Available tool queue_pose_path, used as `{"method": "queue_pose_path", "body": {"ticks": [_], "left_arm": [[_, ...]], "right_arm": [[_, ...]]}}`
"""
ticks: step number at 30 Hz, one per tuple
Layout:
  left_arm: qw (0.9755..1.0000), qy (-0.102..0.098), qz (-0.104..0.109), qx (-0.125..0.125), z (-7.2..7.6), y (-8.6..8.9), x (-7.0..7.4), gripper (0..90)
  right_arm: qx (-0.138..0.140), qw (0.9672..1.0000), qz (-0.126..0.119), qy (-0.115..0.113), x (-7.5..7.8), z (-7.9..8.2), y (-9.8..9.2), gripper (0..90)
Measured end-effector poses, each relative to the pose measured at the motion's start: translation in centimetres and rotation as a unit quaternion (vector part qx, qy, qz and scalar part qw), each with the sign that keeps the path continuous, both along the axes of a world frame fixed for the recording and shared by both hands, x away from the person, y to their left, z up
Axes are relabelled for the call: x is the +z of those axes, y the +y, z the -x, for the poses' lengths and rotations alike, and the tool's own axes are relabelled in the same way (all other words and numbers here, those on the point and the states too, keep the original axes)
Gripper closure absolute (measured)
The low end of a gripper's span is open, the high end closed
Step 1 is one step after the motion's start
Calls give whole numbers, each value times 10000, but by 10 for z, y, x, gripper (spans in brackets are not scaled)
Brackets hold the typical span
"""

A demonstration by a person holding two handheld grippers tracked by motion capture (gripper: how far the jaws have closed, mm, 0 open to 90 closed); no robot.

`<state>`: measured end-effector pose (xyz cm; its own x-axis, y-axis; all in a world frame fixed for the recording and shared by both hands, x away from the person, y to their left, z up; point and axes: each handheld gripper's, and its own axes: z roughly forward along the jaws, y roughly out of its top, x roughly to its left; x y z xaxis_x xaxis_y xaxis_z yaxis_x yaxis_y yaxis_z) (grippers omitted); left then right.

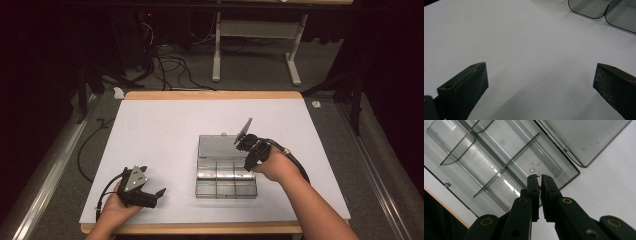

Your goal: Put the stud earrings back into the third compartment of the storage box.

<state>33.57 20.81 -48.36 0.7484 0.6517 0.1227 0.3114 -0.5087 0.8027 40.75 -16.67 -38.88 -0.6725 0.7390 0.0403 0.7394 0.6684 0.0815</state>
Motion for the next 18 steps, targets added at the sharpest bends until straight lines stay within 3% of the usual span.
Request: {"method": "queue_pose_path", "body": {"ticks": [2,5,11,14,18], "left_arm": [[10000,-8,5,4,0,0,0,5],[10000,-3,-12,-9,0,0,0,4],[10000,0,7,-12,0,0,0,4],[10000,1,7,-12,0,0,0,5],[10000,-5,2,-13,0,0,0,4]], "right_arm": [[134,9999,53,3,-4,-2,4,864],[19,9999,39,91,-7,-2,9,864],[203,9995,161,169,-25,-7,13,864],[63,9996,143,240,-31,-8,14,863],[98,9995,148,276,-36,-10,14,863]]}}
